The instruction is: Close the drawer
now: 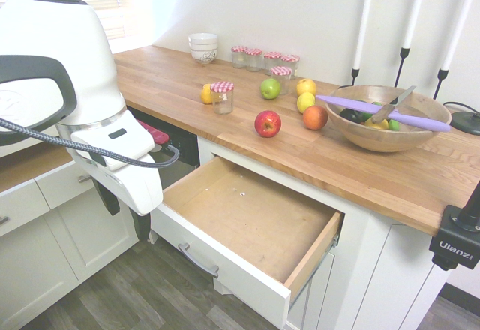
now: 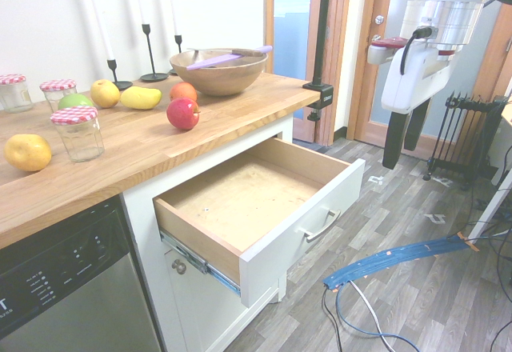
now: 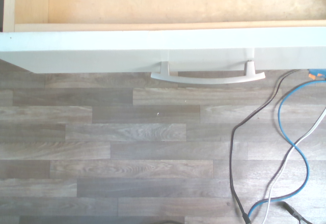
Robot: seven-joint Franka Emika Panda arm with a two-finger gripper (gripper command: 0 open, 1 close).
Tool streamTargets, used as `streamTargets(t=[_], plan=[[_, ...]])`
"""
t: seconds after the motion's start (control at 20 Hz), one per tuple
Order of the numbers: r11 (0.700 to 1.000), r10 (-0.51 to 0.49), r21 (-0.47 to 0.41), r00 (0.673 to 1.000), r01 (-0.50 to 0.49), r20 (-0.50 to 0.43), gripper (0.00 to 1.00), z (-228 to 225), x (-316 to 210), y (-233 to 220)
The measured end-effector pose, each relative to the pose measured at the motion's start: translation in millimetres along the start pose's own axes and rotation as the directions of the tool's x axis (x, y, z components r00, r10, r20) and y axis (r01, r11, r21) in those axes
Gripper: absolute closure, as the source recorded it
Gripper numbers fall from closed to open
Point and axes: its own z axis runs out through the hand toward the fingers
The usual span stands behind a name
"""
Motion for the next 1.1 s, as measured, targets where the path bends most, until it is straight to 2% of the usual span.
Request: streamTargets(t=[0.5,1.1], plan=[[1.000,-0.013,-0.023,1.000,0.013,0.005,0.00,37.9,-4.7,6.2],[0.998,-0.004,-0.055,0.998,0.007,0.056,0.00,154.7,2.4,5.6]])
